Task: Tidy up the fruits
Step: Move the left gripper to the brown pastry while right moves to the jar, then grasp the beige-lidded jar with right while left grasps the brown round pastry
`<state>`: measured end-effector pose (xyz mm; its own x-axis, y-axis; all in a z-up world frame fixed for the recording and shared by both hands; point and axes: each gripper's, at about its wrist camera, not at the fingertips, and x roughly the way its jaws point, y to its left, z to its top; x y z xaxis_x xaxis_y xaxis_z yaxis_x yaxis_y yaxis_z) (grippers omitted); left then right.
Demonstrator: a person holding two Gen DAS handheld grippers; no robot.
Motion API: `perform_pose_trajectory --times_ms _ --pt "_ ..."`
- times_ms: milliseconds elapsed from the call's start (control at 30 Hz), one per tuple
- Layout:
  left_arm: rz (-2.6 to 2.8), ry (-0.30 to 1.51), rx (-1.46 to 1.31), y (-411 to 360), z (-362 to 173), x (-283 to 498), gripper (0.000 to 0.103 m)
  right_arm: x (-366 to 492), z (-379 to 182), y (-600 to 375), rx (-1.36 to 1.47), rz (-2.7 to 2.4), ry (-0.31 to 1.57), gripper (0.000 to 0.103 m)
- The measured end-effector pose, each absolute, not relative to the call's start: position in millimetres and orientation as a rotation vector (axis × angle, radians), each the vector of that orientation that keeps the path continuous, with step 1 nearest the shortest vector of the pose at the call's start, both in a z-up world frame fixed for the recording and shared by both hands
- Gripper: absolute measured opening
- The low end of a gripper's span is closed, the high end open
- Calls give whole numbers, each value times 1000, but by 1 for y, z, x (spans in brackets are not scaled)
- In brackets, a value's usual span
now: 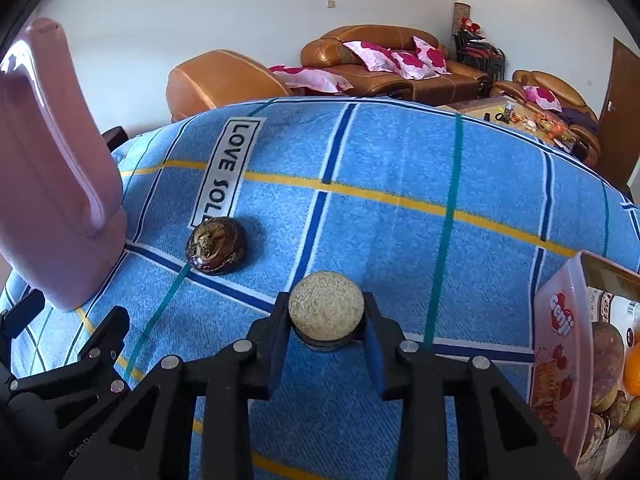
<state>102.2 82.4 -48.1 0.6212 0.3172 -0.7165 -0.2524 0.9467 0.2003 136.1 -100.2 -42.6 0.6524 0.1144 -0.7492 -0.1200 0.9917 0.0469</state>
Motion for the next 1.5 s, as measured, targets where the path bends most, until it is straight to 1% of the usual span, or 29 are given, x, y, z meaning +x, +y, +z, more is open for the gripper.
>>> perform_pose_trajectory --times_ms 200,367,633,733,800,900,1033,1100,1167,1267,1367,1400,1433,1467,1500 --pt "296 832 92 78 -48 100 103 115 -25 -99 -15 108 720 36" --pt "228 864 72 72 -50 105 103 108 -16 -104 7 69 657 36" --pt "144 903 22 59 -51 112 102 128 -27 -124 69 81 746 36" --pt "139 887 81 42 -48 116 101 129 -29 -135 127 80 759 36" --pt "112 880 130 27 -44 124 97 129 -29 -142 159 63 742 36" --pt "98 854 197 8 -38 141 96 127 -26 -152 192 28 712 36" --pt "67 860 177 -1 -35 169 88 128 -25 -160 222 -7 696 36" --pt "58 876 164 -2 -36 184 86 130 -26 -160 228 -5 704 36" --pt "58 902 150 -2 -42 196 81 134 -27 -160 228 0 707 36" --pt "41 889 123 -4 -44 201 79 138 -30 -158 222 12 720 36" --pt "3 896 81 4 -46 199 75 138 -30 -159 217 18 726 36" --pt "-17 900 57 7 -47 198 70 138 -30 -160 216 19 727 36" --pt "-42 903 35 10 -48 198 62 138 -30 -160 215 20 728 36" --pt "-67 901 16 12 -48 197 58 138 -30 -160 214 22 730 36" --pt "-65 897 24 13 -48 196 47 139 -30 -159 212 25 733 36"
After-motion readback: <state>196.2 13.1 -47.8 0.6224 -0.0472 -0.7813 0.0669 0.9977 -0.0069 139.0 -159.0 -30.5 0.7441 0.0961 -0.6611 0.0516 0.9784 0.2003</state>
